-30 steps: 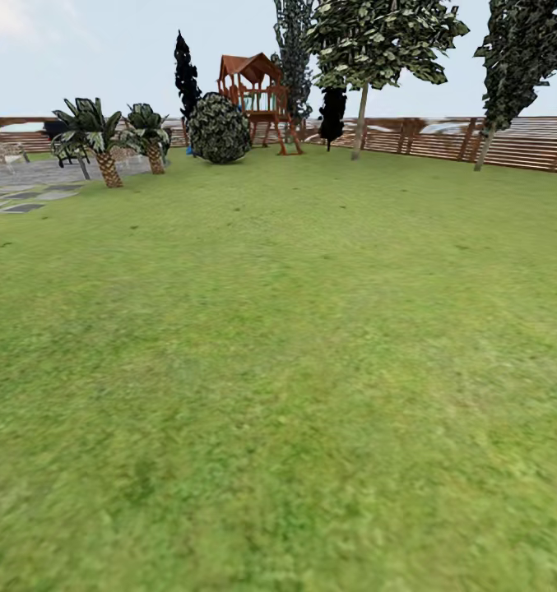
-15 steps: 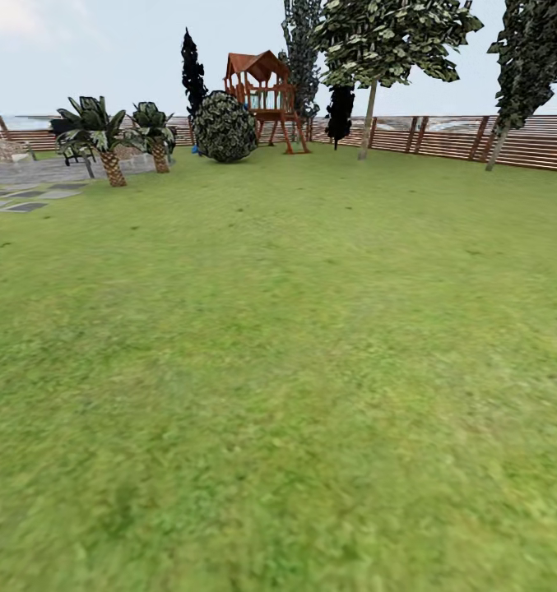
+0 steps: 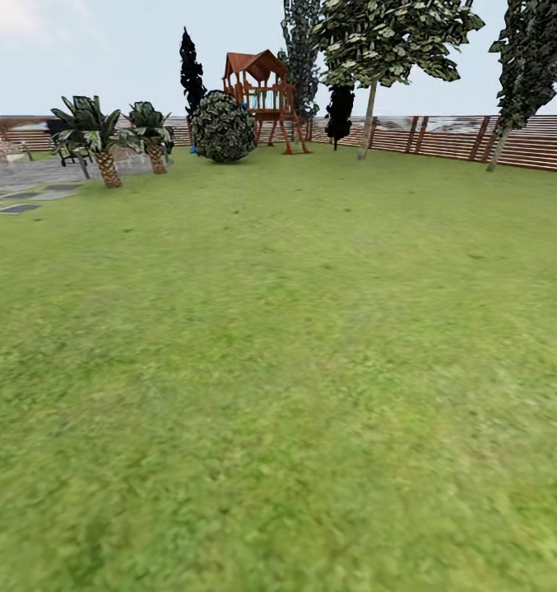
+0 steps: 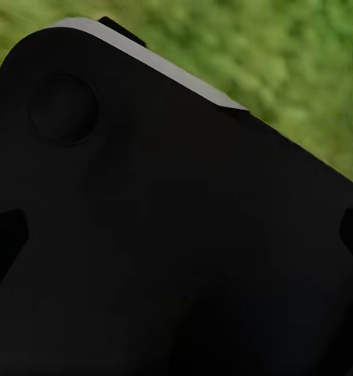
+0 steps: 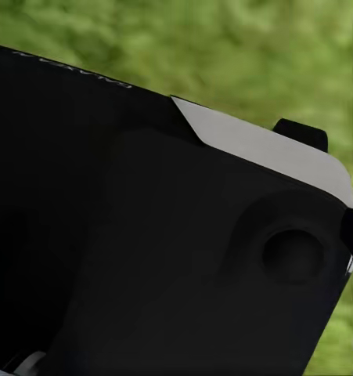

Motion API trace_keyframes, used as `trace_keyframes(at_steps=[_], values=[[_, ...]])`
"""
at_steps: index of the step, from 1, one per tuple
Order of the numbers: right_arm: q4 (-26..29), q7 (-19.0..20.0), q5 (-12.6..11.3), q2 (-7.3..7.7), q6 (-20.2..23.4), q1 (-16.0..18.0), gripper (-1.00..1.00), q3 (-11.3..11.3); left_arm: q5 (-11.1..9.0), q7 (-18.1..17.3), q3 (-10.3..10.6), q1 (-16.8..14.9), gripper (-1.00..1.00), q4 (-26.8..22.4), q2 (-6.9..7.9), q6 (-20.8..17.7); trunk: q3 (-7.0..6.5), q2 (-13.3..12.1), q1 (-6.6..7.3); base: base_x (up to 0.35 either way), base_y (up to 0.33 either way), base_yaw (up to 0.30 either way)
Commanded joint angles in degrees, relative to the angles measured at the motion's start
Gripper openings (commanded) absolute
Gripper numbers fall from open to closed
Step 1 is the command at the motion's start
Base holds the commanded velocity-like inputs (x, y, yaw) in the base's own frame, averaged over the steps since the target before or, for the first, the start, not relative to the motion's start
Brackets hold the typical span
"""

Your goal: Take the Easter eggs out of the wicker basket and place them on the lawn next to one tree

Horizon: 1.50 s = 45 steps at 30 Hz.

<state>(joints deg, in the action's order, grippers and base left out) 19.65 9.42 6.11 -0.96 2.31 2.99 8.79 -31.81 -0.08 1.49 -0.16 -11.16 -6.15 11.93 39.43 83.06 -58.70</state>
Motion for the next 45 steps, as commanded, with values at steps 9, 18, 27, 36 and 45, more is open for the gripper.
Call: trace_keyframes(at_steps=[9,18,27,36,45], values=[[0.07,0.16,0.6,0.0,0.24,0.0,1.0,-0.09,-0.36,-0.01,0.15,-0.02,1.0,0.04,0.0,0.2,0.04,0.02,-0.03,0.333,-0.153,0.0],[0.05,0.11,0.55,0.01,0.21,0.0,1.0,-0.12,-0.36,-0.01,0.18,-0.02,1.0,0.07,0.0,0.2,0.04,0.02,-0.03,0.333,-0.138,0.0],[-0.79,0.15,0.4,0.07,0.14,0.0,1.0,-0.26,-0.36,-0.01,0.18,-0.02,1.0,0.03,0.0,0.2,0.04,0.02,-0.03,0.333,-0.121,0.0],[-1.97,0.16,0.4,0.16,0.07,0.0,1.0,-0.49,-0.36,-0.01,0.18,-0.02,1.0,0.06,0.0,0.2,0.04,0.02,-0.03,0.333,-0.12,0.0],[-5.99,0.1,0.31,0.31,0.07,0.0,1.0,-0.65,-0.36,-0.01,0.17,-0.02,1.0,0.06,0.0,0.2,0.04,0.02,-0.03,0.333,-0.12,0.0]])
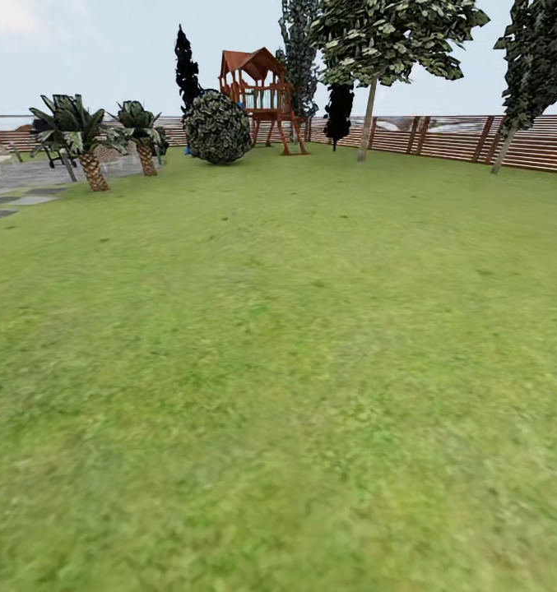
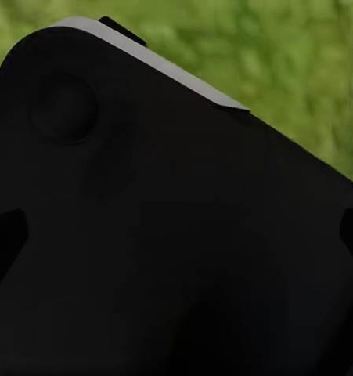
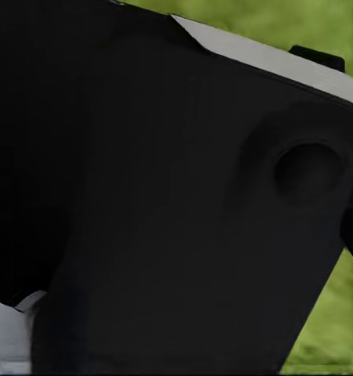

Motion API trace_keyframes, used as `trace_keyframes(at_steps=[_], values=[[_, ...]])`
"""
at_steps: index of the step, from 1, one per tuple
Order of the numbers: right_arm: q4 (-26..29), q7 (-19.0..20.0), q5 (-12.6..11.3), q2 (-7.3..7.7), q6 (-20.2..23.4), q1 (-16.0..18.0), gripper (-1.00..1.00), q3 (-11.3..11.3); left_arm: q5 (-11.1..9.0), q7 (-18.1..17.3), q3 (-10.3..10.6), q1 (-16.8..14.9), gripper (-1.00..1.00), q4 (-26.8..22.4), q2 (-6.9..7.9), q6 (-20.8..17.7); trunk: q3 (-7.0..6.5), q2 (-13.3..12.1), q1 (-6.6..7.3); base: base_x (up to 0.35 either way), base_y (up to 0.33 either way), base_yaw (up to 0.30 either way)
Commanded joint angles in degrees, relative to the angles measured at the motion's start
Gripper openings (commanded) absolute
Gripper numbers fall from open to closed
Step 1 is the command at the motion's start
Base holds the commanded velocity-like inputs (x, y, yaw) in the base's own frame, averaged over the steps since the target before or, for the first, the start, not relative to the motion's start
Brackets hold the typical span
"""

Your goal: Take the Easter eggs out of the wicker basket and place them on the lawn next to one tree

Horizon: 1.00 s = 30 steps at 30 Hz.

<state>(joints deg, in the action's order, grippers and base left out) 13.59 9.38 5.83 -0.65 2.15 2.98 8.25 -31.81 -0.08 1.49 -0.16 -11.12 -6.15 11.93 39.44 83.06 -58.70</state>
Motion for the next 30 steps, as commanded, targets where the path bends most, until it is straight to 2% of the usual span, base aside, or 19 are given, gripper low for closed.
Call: trace_keyframes(at_steps=[1,4,9,30], values=[[-1.4,0.16,0.54,-0.02,0.23,0.01,1.0,-0.1,-0.35,-0.01,0.16,-0.02,1.0,0.01,0.0,0.2,0.04,0.02,-0.03,0.333,-0.12,0.0],[-5.27,0.15,0.41,-0.09,0.23,0.01,1.0,-0.03,-0.35,-0.01,0.15,-0.02,1.0,-0.01,0.0,0.2,0.04,0.02,-0.03,0.333,-0.12,0.0],[-8.42,0.13,0.28,-0.08,0.23,0.01,1.0,-0.06,-0.35,-0.01,0.14,-0.02,1.0,0.01,0.0,0.2,0.04,0.02,-0.03,0.333,-0.12,0.0],[-9.02,0.17,0.13,0.2,0.23,0.01,1.0,-0.07,-0.35,-0.01,0.12,-0.02,1.0,0.04,0.0,0.2,0.04,0.02,-0.03,0.333,-0.12,0.0]])
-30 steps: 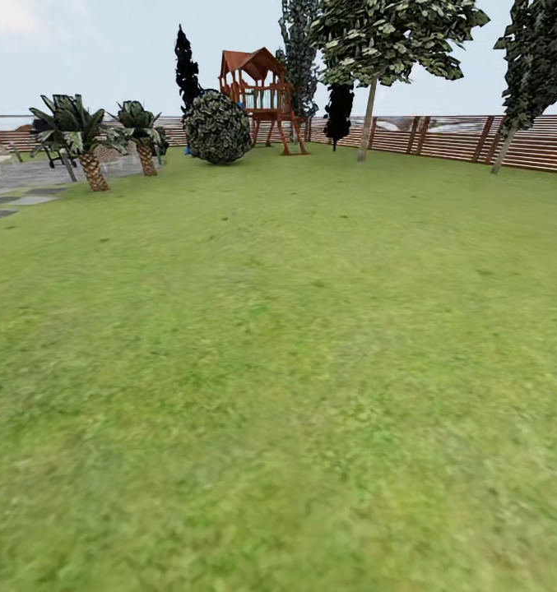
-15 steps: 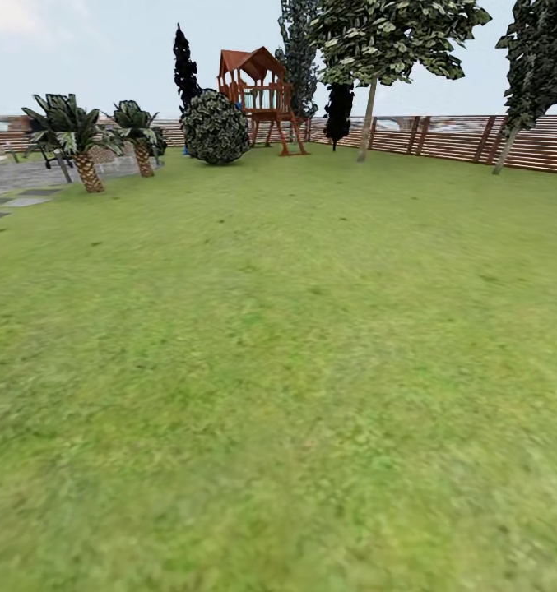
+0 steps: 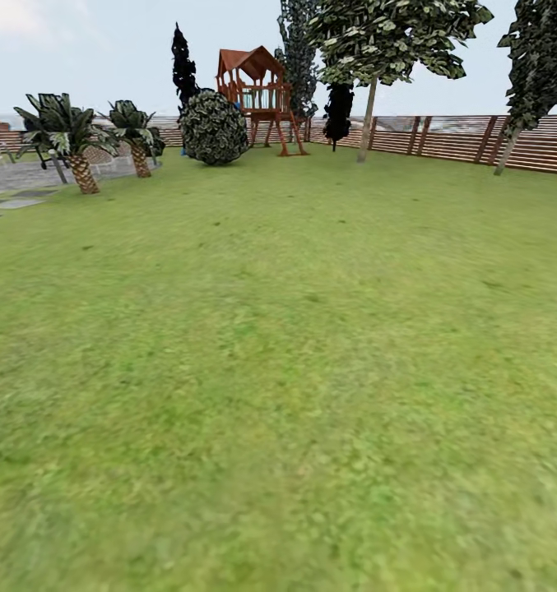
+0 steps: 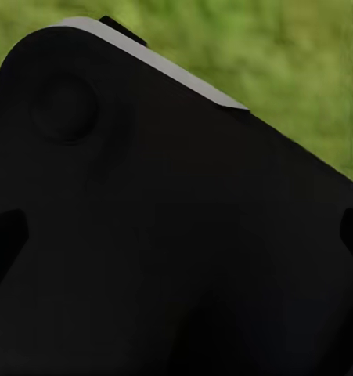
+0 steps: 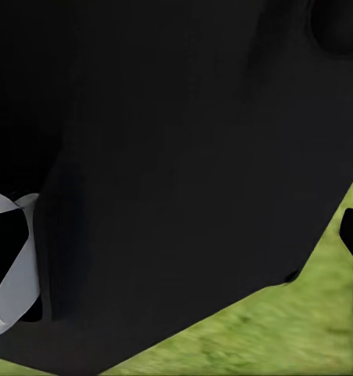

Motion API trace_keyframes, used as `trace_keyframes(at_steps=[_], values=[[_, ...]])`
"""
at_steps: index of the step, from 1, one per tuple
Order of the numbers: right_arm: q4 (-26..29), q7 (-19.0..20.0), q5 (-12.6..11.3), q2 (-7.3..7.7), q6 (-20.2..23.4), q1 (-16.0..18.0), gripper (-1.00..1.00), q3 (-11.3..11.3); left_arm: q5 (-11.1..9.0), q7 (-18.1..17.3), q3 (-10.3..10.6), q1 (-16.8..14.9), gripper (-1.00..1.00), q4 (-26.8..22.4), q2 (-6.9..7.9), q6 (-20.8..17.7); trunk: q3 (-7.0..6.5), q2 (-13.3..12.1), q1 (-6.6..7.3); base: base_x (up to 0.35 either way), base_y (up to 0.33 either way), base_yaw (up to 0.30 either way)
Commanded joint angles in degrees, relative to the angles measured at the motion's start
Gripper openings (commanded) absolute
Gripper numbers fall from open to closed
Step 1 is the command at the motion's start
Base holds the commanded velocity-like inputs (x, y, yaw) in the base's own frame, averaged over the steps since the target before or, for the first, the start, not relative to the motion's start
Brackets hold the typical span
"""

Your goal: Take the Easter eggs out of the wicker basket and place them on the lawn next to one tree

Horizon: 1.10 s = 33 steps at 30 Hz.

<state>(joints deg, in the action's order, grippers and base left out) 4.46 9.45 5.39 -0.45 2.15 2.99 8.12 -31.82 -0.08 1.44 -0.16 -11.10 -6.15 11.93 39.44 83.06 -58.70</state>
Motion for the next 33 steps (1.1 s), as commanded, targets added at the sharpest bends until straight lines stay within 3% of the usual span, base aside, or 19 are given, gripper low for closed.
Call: trace_keyframes(at_steps=[1,33], values=[[0.11,0.1,0.57,0.01,0.23,0.0,1.0,0.09,-0.35,-0.01,0.16,-0.02,1.0,0.02,0.0,0.2,0.04,0.02,-0.03,0.333,-0.12,0.0],[0.11,0.07,0.58,0.01,0.23,0.0,1.0,-0.04,-0.44,0.07,0.07,-0.02,1.0,0.02,0.0,0.11,0.04,0.02,-0.03,0.333,-0.12,0.0]])
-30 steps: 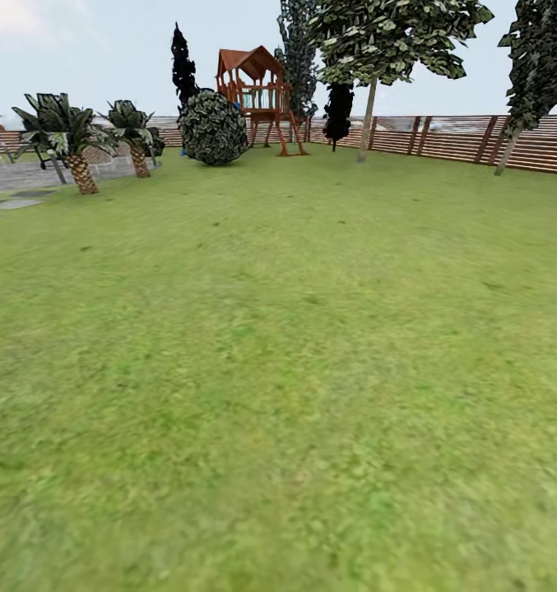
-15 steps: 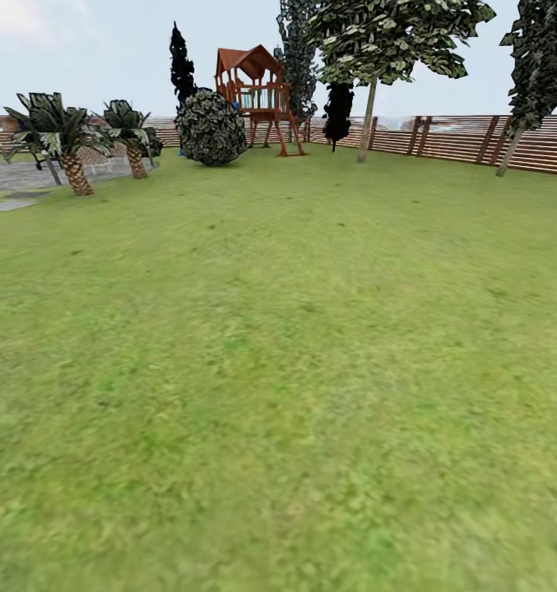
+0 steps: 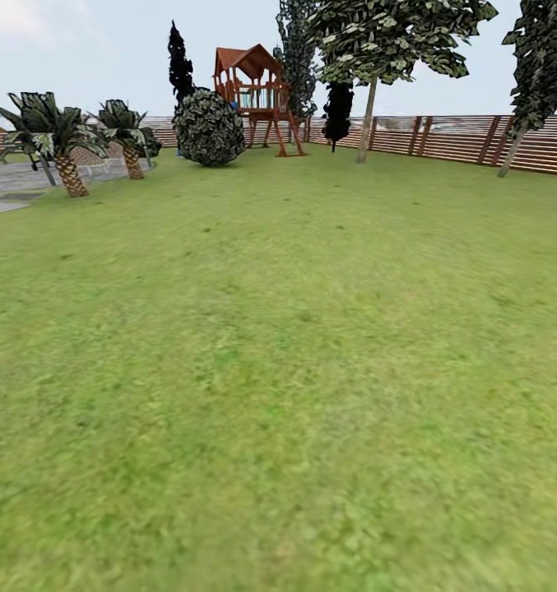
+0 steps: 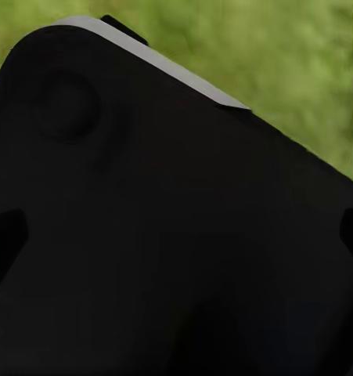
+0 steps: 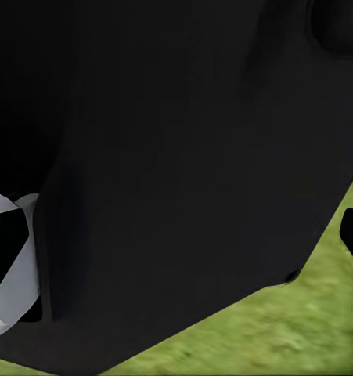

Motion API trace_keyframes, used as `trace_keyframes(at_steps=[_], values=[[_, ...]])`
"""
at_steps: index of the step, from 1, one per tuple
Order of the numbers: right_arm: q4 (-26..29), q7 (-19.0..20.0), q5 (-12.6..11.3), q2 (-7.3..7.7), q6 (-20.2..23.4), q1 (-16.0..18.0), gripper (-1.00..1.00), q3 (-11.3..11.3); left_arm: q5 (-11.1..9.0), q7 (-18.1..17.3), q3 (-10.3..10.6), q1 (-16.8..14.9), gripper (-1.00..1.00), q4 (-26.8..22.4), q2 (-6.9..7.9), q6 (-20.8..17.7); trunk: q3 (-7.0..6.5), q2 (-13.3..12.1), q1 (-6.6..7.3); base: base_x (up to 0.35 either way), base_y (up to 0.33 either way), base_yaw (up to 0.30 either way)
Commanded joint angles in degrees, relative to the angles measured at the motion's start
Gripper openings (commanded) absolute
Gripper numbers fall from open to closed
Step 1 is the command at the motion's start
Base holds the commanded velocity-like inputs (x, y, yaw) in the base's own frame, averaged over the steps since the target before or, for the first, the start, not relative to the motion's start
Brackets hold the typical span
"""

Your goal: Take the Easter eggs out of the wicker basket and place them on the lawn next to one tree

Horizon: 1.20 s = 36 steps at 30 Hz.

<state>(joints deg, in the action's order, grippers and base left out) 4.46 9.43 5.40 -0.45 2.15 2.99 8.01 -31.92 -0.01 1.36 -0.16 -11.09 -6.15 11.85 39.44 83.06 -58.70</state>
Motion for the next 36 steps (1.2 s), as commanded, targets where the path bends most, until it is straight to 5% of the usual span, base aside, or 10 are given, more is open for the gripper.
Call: trace_keyframes(at_steps=[1,36], values=[[0.11,0.09,0.57,0.01,0.23,0.0,1.0,0.06,-0.34,0.0,0.15,-0.02,1.0,0.01,0.0,0.19,0.04,0.02,-0.03,0.333,-0.12,0.0],[0.11,0.1,0.58,0.01,0.23,0.0,1.0,0.07,-0.46,0.49,0.13,-0.02,1.0,0.1,0.0,0.21,0.04,0.02,-0.03,0.333,-0.12,0.0]])
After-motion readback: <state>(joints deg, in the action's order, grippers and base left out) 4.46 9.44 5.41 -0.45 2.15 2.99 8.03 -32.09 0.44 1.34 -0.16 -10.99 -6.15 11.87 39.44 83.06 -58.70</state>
